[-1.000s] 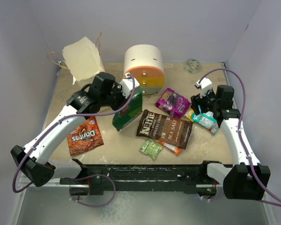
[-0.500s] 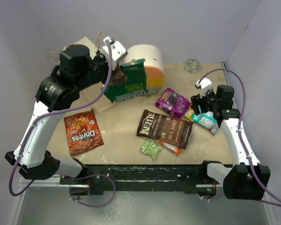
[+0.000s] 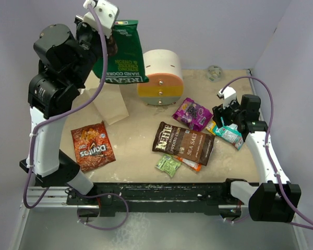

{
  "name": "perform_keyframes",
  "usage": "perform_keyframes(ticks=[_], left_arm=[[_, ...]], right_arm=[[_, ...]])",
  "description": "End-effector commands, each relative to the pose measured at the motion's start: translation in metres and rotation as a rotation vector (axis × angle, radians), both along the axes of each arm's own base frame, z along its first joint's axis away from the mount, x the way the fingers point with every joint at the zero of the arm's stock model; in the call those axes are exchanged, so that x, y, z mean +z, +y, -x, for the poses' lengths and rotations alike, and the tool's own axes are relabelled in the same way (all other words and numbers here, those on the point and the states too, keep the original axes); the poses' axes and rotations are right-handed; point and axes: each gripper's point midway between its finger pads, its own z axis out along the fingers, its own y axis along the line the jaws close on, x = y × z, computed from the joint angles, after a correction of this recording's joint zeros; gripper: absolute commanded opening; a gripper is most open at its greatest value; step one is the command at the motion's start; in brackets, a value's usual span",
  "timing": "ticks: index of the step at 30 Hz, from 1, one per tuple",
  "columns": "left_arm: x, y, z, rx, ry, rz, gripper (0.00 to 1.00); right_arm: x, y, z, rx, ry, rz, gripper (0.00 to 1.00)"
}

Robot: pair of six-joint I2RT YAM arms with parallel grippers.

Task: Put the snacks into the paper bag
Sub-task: Place the snack in the paper bag.

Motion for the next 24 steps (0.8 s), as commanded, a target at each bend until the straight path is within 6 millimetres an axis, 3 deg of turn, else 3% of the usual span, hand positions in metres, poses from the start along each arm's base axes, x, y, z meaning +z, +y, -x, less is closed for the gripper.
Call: perform_keyframes(ticks=[1, 6, 12, 17, 24], left_arm=[[0.066, 0.052, 0.002, 0.263, -0.243, 0.02, 0.0], [0.092, 0.07, 0.003, 0.382, -0.37, -0.033, 0.0], [0.092, 0.09, -0.017, 0.488, -0.4, -0.124, 0.0], [0.079, 0.109, -0.049, 0.491, -0.382, -0.191, 0.0], [0.039, 0.137, -0.094, 0.54, -0.238, -0.265, 0.0]], right_arm=[[0.014, 0.003, -0.001, 0.022, -0.045, -0.002, 0.7], [0.015, 0.004, -0.001, 0.027, -0.047, -0.005, 0.7], [0.016, 0.005, 0.0, 0.034, -0.048, -0.01, 0.7], [0.016, 0.007, 0.0, 0.042, -0.048, -0.016, 0.7], [0.017, 0.007, 0.001, 0.045, -0.051, -0.016, 0.71]])
